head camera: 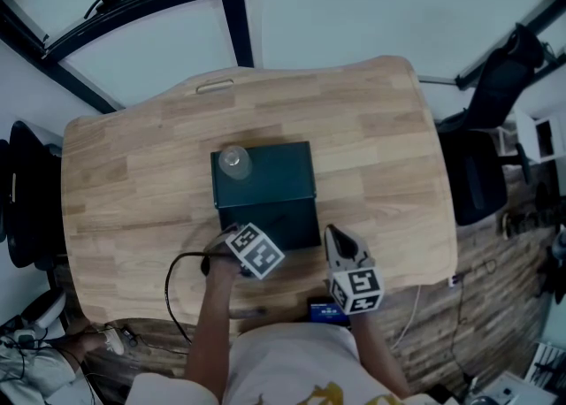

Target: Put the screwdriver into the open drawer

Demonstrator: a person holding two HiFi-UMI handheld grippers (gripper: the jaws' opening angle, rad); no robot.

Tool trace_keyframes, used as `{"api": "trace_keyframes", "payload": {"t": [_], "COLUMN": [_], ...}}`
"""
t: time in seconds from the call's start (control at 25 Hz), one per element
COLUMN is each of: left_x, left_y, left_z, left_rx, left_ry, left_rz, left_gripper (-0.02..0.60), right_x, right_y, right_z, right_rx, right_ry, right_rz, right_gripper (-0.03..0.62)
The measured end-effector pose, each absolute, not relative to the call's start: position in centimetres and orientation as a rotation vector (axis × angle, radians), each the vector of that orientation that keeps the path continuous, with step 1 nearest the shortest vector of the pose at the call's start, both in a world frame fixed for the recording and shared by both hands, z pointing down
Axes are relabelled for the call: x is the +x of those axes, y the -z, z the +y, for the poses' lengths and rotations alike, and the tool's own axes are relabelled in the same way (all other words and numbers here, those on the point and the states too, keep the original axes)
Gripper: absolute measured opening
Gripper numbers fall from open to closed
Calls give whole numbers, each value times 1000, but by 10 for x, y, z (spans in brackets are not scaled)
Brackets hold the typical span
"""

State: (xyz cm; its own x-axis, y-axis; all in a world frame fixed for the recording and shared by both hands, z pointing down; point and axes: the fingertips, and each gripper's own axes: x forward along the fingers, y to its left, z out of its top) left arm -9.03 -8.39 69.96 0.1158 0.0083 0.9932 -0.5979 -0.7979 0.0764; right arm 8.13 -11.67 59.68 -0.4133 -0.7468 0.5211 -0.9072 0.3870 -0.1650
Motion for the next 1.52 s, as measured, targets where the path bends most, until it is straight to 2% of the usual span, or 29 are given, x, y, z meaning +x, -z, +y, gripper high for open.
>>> {"api": "trace_keyframes", "payload": {"t": [1.52], "left_x": [-89], "left_y": [-701], "left_z": [-86], "left_rx": [1895], "left_ry": [-1686], "left_rz": [-641], "left_gripper": [83], "right_x": [85], "right_y": [-594], "right_z": [-115], "right_rx": [1435], "right_ry": [-633], "right_rz": [-2287], "right_gripper": [-2]}}
